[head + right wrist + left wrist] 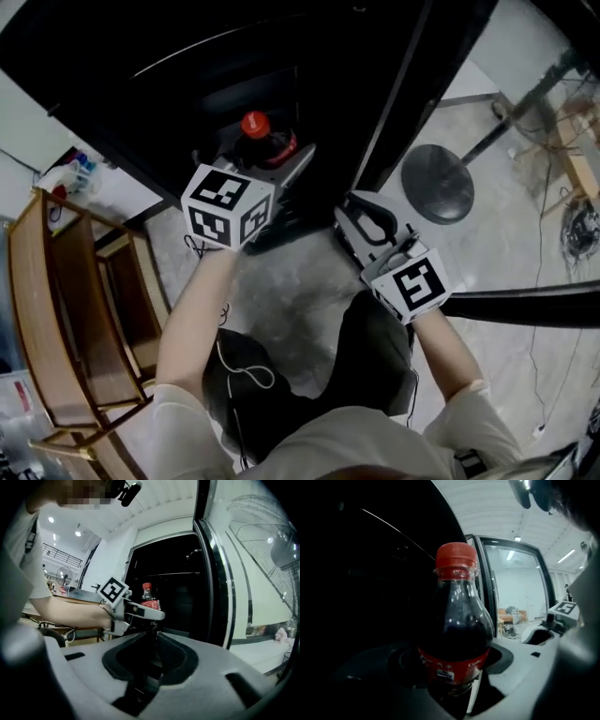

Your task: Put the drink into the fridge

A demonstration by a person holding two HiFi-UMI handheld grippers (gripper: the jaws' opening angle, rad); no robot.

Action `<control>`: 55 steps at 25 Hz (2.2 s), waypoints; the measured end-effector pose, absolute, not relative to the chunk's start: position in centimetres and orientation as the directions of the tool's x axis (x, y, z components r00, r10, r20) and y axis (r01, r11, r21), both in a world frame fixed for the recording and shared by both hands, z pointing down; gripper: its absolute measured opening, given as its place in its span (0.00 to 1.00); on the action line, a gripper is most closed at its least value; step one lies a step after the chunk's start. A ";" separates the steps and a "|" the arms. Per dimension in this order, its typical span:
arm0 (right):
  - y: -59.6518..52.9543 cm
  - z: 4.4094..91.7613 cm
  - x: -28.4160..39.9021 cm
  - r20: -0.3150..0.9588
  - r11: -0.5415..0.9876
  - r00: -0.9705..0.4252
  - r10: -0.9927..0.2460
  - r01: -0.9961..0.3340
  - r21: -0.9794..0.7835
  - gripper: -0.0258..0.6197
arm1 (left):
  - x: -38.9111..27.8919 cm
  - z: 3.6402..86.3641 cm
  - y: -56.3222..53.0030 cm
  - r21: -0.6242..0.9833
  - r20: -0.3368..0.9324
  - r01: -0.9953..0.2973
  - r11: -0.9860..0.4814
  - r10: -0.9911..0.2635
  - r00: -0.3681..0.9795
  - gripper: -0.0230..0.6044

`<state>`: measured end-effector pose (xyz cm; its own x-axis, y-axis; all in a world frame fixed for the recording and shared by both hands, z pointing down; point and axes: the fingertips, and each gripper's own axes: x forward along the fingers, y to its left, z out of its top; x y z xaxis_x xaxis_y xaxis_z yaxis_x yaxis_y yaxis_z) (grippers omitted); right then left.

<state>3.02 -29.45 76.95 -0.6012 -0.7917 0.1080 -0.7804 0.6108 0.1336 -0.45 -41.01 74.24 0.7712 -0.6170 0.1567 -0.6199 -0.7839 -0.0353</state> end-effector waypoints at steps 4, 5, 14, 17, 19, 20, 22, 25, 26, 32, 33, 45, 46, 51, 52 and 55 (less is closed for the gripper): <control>-28.5 76.1 4.4 0.107 0.574 -0.564 -0.819 -0.806 0.146 0.16 | 2.3 73.8 -45.6 -0.077 0.202 -0.601 -0.795 -0.603 0.772 0.51; -28.2 76.0 4.7 0.109 0.565 -0.555 -0.825 -0.811 0.150 0.16 | 2.8 73.8 -46.6 -0.082 0.216 -0.598 -0.797 -0.600 0.770 0.51; -27.0 77.0 6.6 0.136 0.506 -0.491 -0.861 -0.854 0.118 0.17 | 4.2 76.6 -53.4 -0.049 0.330 -0.632 -0.774 -0.609 0.721 0.51; -26.9 77.3 6.6 0.134 0.498 -0.483 -0.865 -0.860 0.114 0.17 | 4.1 78.5 -54.5 -0.023 0.356 -0.632 -0.775 -0.597 0.719 0.51; -26.6 77.4 6.3 0.143 0.494 -0.480 -0.866 -0.865 0.089 0.17 | 4.2 79.4 -55.0 -0.005 0.363 -0.630 -0.777 -0.589 0.722 0.51; -26.5 77.5 6.2 0.146 0.494 -0.480 -0.865 -0.865 0.084 0.17 | 4.2 79.5 -55.1 -0.002 0.360 -0.633 -0.774 -0.591 0.722 0.51; -26.3 77.4 6.1 0.147 0.496 -0.481 -0.864 -0.864 0.087 0.17 | 4.2 79.3 -55.2 -0.016 0.354 -0.638 -0.770 -0.601 0.716 0.51; -26.3 77.0 5.9 0.141 0.497 -0.482 -0.865 -0.861 0.106 0.17 | 4.3 78.8 -55.1 -0.072 0.350 -0.645 -0.761 -0.625 0.698 0.52; -26.3 76.8 5.8 0.141 0.497 -0.482 -0.865 -0.861 0.109 0.17 | 4.4 78.8 -55.0 -0.080 0.346 -0.644 -0.760 -0.628 0.697 0.52; -26.2 76.6 5.6 0.145 0.496 -0.480 -0.865 -0.861 0.110 0.17 | 3.6 78.0 -54.7 -0.075 0.284 -0.676 -0.733 -0.666 0.690 0.57; -26.2 76.6 5.6 0.144 0.495 -0.480 -0.866 -0.862 0.107 0.17 | 3.3 77.7 -54.6 -0.082 0.273 -0.683 -0.726 -0.675 0.685 0.59; -26.2 75.4 4.9 0.117 0.504 -0.493 -0.862 -0.856 0.112 0.17 | -0.3 73.9 -49.4 -0.149 0.189 -0.692 -0.706 -0.707 0.681 0.60; -26.4 75.2 4.8 0.111 0.503 -0.492 -0.864 -0.857 0.112 0.17 | -0.4 73.4 -48.8 -0.153 0.179 -0.685 -0.713 -0.701 0.690 0.60; -27.6 75.0 4.8 0.067 0.481 -0.476 -0.877 -0.864 0.152 0.10 | -1.3 71.5 -45.3 -0.175 0.109 -0.647 -0.743 -0.667 0.737 0.47; -27.8 74.9 4.7 0.058 0.474 -0.470 -0.881 -0.868 0.152 0.09 | -1.6 71.4 -44.5 -0.177 0.095 -0.643 -0.745 -0.663 0.743 0.44; -28.7 74.1 4.5 0.025 0.447 -0.450 -0.893 -0.879 0.167 0.05 | -2.6 71.4 -42.8 -0.211 0.070 -0.641 -0.738 -0.666 0.743 0.34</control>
